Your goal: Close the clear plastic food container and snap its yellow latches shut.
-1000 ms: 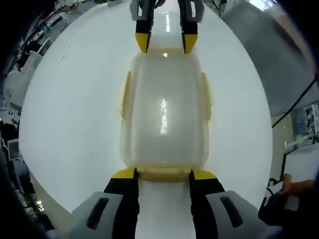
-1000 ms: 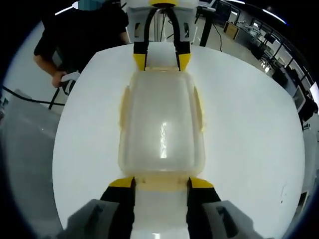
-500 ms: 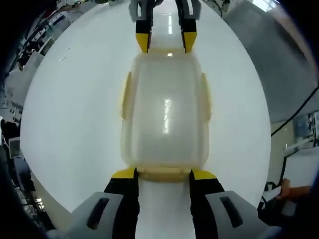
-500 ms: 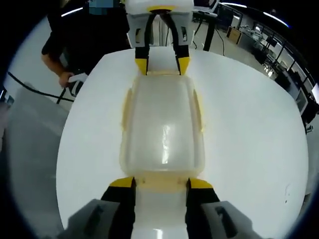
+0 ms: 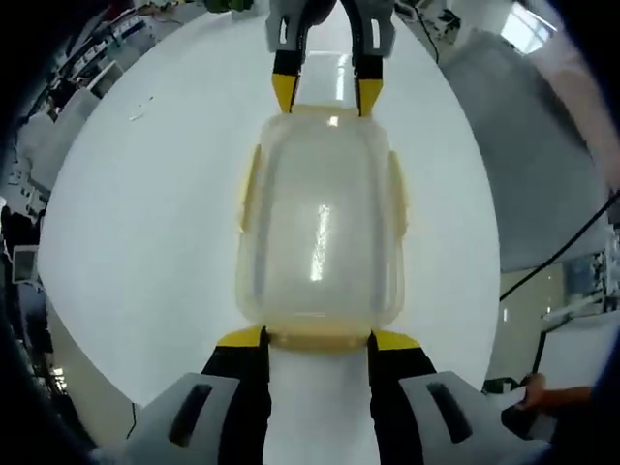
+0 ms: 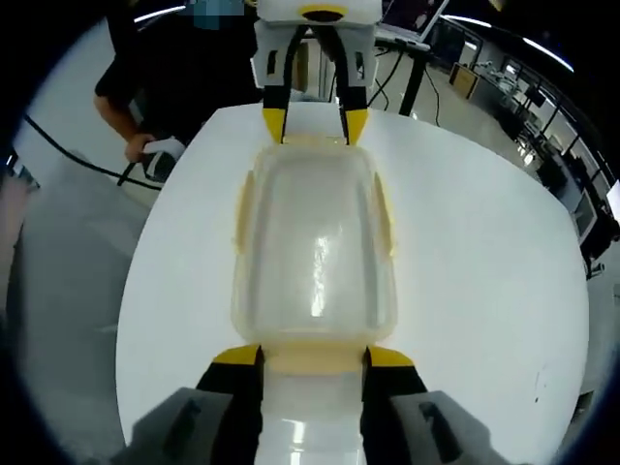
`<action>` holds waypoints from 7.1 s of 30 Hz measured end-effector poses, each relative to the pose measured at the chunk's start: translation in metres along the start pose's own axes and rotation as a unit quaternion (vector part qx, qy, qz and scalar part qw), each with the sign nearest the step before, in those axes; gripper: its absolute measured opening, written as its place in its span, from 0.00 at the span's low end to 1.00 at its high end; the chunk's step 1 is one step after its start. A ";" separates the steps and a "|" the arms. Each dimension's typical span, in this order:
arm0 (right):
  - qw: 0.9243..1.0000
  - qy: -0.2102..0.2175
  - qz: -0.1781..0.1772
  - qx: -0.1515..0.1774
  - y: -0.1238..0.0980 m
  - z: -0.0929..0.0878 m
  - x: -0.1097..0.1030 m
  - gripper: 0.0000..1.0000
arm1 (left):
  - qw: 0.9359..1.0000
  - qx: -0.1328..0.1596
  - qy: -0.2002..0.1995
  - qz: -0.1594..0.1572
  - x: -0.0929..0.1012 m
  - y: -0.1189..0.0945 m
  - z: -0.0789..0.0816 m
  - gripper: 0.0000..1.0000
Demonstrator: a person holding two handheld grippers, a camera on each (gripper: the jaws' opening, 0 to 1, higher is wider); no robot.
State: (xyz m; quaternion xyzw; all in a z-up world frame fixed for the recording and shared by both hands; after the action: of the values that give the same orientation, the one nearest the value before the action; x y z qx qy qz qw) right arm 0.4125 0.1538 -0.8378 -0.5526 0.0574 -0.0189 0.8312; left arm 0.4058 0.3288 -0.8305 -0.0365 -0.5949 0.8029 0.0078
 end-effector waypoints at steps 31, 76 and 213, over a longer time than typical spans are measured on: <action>1.000 -0.013 -0.004 -0.007 -0.060 -0.024 0.007 0.37 | 1.000 0.002 -0.007 0.020 -0.009 -0.025 0.057 0.37; 0.996 0.028 -0.024 -0.086 -0.121 -0.162 0.022 0.37 | 0.998 0.066 0.019 0.015 -0.025 0.018 0.200 0.37; 0.872 0.484 0.007 0.077 -0.108 -0.182 0.003 0.42 | 0.917 0.189 -0.351 0.003 -0.031 0.043 0.230 0.25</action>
State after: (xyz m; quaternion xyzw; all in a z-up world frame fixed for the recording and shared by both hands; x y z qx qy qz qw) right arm 0.3980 -0.0556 -0.8080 -0.4080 0.4546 -0.2829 0.7395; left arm 0.4224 0.0954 -0.8035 0.2481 -0.3966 0.8615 -0.1977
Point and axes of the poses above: the point that each gripper's makers call its tool centre point, and the gripper's own axes: y roughly forward along the fingers, x roughly to its right, z roughly out of its top, the point moved 2 cm from there along -y, roughly backward along the fingers, and after that the axes turned 11 degrees about y, right-handed, at the moved point
